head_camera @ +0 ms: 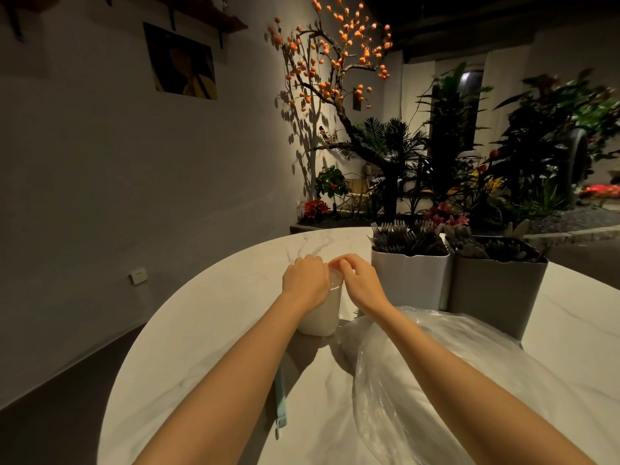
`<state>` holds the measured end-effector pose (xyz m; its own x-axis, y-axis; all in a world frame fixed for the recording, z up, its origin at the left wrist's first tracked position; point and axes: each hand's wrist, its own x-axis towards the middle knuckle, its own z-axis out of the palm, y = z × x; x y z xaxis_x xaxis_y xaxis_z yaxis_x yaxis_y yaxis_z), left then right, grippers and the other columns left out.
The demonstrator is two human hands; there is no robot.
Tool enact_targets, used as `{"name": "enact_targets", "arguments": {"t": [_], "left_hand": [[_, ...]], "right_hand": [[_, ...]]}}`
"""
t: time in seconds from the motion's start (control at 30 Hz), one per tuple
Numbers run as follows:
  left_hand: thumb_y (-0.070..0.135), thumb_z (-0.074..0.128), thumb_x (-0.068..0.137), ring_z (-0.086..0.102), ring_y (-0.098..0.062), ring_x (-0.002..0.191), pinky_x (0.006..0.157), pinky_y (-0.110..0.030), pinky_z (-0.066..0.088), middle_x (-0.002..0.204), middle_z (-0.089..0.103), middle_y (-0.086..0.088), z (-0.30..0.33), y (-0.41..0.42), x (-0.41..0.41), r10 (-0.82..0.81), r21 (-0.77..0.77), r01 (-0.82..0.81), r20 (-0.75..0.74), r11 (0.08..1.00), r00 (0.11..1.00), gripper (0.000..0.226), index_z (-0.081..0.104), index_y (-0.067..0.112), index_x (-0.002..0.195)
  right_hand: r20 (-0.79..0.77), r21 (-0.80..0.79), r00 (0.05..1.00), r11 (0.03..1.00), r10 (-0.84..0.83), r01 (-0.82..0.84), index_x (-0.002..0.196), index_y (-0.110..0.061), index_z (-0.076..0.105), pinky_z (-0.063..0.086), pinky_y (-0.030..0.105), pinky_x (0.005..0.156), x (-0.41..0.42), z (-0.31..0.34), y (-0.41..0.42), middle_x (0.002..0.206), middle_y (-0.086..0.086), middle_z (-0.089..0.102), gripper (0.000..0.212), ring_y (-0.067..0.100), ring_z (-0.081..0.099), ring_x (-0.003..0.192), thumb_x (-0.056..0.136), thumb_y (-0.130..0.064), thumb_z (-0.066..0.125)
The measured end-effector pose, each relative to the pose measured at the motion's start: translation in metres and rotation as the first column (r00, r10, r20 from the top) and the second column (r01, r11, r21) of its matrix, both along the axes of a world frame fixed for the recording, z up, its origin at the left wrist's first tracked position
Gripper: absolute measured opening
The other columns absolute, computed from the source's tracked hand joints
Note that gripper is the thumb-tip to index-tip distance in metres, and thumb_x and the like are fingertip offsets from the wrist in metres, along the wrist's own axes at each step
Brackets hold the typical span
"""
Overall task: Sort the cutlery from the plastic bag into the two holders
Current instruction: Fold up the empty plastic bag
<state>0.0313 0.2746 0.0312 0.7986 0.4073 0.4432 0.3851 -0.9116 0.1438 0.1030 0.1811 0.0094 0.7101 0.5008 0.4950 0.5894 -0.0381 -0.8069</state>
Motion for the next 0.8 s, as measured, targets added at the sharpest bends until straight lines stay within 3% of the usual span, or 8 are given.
{"name": "enact_targets", "arguments": {"t": [0.07, 0.17, 0.3, 0.4, 0.53, 0.63, 0.8], "left_hand": [[0.026, 0.03, 0.104, 0.054, -0.026, 0.107, 0.091, -0.04, 0.042, 0.118, 0.06, -0.007, -0.002, 0.003, -0.003, -0.023, 0.021, 0.024, -0.024, 1.0, 0.999, 0.03, 0.052, 0.013, 0.12], [0.031, 0.029, 0.104, 0.05, -0.023, 0.111, 0.096, -0.04, 0.035, 0.122, 0.059, -0.004, -0.004, 0.011, -0.002, -0.021, 0.18, 0.04, -0.106, 0.983, 0.994, 0.033, 0.053, 0.02, 0.124], [0.03, 0.021, 0.104, 0.051, -0.021, 0.116, 0.106, -0.042, 0.029, 0.13, 0.055, -0.003, -0.01, 0.014, -0.004, -0.105, 0.083, 0.116, -0.124, 0.99, 0.987, 0.042, 0.049, 0.021, 0.134], [0.028, 0.023, 0.105, 0.05, -0.023, 0.12, 0.108, -0.039, 0.029, 0.136, 0.051, -0.006, -0.012, 0.011, -0.006, -0.164, -0.087, 0.162, -0.01, 0.983, 0.986, 0.041, 0.046, 0.015, 0.136], [0.027, 0.026, 0.106, 0.047, -0.02, 0.121, 0.1, -0.026, 0.035, 0.137, 0.048, -0.008, -0.005, 0.006, -0.006, -0.164, -0.431, 0.282, 0.29, 0.857, 0.943, 0.038, 0.048, 0.011, 0.132], [0.025, 0.03, 0.105, 0.05, -0.018, 0.113, 0.097, -0.028, 0.039, 0.124, 0.057, -0.007, 0.002, 0.005, -0.007, -0.188, -0.392, 0.327, 0.352, 0.86, 0.917, 0.035, 0.056, 0.01, 0.122], [0.024, 0.035, 0.103, 0.055, -0.018, 0.101, 0.089, -0.036, 0.047, 0.105, 0.061, -0.003, 0.009, -0.011, -0.007, -0.228, -0.359, 0.403, 0.441, 0.842, 0.868, 0.026, 0.058, 0.011, 0.105]], "right_hand": [[0.001, -0.002, 1.0, 1.0, -0.005, 0.005, 0.104, -0.007, 0.066, 0.039, 0.004, 0.074, 0.001, -0.002, 0.0, 0.1, -0.001, 0.062, 0.029, 0.01, 0.055, 0.095, 0.1, -0.008, 0.037], [0.03, -0.005, 0.998, 0.999, -0.05, 0.05, 0.103, -0.007, 0.067, 0.037, 0.0, 0.073, 0.002, -0.005, 0.0, 0.1, -0.002, 0.06, 0.027, 0.008, 0.053, 0.094, 0.098, -0.005, 0.041], [0.063, -0.028, 0.997, 0.998, -0.049, 0.051, 0.105, -0.008, 0.066, 0.037, 0.005, 0.076, 0.002, -0.008, 0.0, 0.105, -0.003, 0.058, 0.026, 0.006, 0.051, 0.098, 0.093, 0.002, 0.046], [0.04, -0.071, 0.999, 0.997, -0.027, 0.03, 0.112, -0.007, 0.064, 0.036, 0.011, 0.084, 0.004, -0.003, 0.0, 0.116, 0.002, 0.06, 0.032, 0.006, 0.05, 0.104, 0.091, 0.006, 0.043], [0.024, -0.084, 0.999, 0.996, -0.039, 0.041, 0.119, -0.008, 0.063, 0.035, 0.011, 0.089, 0.003, 0.002, -0.003, 0.122, 0.003, 0.063, 0.033, 0.009, 0.053, 0.111, 0.095, -0.001, 0.041], [0.014, -0.065, 0.999, 0.997, -0.039, 0.04, 0.119, -0.009, 0.063, 0.037, 0.015, 0.09, -0.002, 0.008, -0.009, 0.118, 0.001, 0.063, 0.032, 0.01, 0.054, 0.111, 0.096, -0.003, 0.042], [-0.08, 0.055, 0.993, 0.994, -0.086, 0.091, 0.112, -0.008, 0.063, 0.049, 0.026, 0.083, -0.015, 0.029, -0.019, 0.098, 0.001, 0.066, 0.026, 0.009, 0.06, 0.091, 0.097, -0.008, 0.042]]}}
